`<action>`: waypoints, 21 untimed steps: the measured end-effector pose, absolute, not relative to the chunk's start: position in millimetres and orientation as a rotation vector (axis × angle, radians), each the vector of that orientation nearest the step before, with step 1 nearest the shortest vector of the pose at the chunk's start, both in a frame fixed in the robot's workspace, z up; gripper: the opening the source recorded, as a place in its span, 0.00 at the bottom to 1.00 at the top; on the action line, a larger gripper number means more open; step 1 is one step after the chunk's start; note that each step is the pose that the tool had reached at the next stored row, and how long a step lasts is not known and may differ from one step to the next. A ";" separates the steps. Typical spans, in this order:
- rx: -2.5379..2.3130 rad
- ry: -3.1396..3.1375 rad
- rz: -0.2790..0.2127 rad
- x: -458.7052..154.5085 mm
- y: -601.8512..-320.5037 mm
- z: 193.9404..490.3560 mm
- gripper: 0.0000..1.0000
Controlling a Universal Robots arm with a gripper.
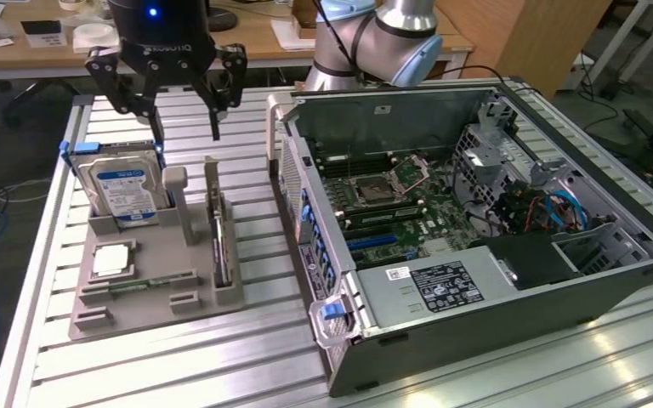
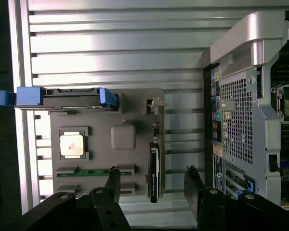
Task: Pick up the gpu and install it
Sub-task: 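Pick up the gpu and move the gpu toward the slot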
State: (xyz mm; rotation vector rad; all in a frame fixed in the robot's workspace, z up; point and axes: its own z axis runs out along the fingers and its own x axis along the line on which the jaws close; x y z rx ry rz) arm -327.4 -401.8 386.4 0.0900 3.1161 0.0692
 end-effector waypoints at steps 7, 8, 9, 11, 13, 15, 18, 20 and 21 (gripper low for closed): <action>0.090 3.116 0.069 -327.4 -401.8 383.7 0.65; 0.090 3.116 0.069 -327.4 -401.9 383.3 0.65; 0.090 3.116 0.069 -327.4 -401.9 382.9 0.65; 0.090 3.116 0.069 -327.4 -402.1 382.1 0.65; 0.090 3.116 0.069 -327.3 -402.8 381.4 0.65; 0.090 3.116 0.069 -327.4 -403.2 380.4 0.65; 0.090 3.116 0.069 -327.4 -403.6 379.3 0.65; 0.089 3.116 0.069 -327.4 -403.8 379.1 0.65; 0.084 3.116 0.070 -327.4 -403.8 379.0 0.65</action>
